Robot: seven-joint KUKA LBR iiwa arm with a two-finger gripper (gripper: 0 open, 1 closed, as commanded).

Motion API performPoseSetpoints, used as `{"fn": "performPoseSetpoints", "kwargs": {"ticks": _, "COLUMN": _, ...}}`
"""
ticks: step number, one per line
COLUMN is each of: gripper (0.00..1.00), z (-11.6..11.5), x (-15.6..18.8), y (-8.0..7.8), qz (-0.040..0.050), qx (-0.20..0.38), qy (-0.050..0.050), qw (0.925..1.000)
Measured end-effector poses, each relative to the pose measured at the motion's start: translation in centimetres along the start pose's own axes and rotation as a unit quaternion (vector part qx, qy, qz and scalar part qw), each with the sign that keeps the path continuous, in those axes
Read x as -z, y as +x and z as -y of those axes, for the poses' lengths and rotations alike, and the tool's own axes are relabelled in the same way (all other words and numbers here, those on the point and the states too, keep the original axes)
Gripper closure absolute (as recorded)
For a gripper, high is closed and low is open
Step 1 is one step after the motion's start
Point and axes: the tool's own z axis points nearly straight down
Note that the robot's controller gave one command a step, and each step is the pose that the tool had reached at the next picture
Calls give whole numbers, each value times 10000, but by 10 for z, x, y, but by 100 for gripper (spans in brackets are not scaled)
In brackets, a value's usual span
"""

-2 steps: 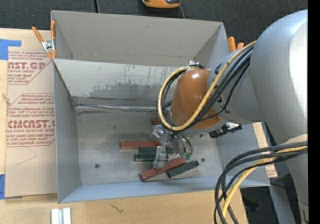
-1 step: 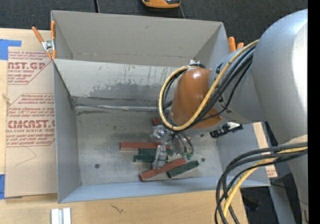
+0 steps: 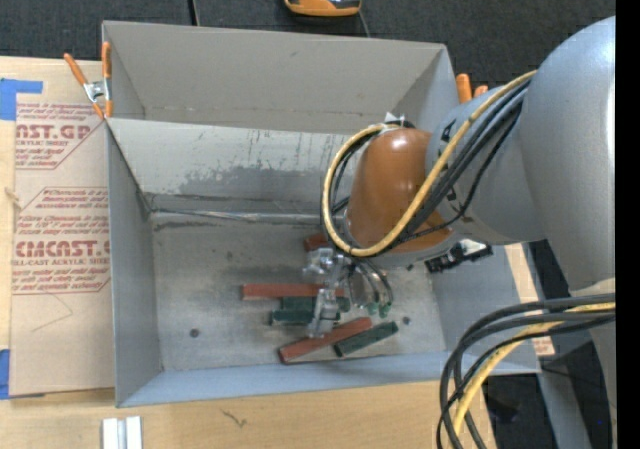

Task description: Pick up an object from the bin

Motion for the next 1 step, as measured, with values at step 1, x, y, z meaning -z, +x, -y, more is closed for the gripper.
{"fn": "performPoseSetpoints", "kwargs": {"ticks": 1, "gripper": 100, "z": -1, "x": 21, "y": -1, "qz": 14, "qx": 4, "qy": -7, "qw": 10000}}
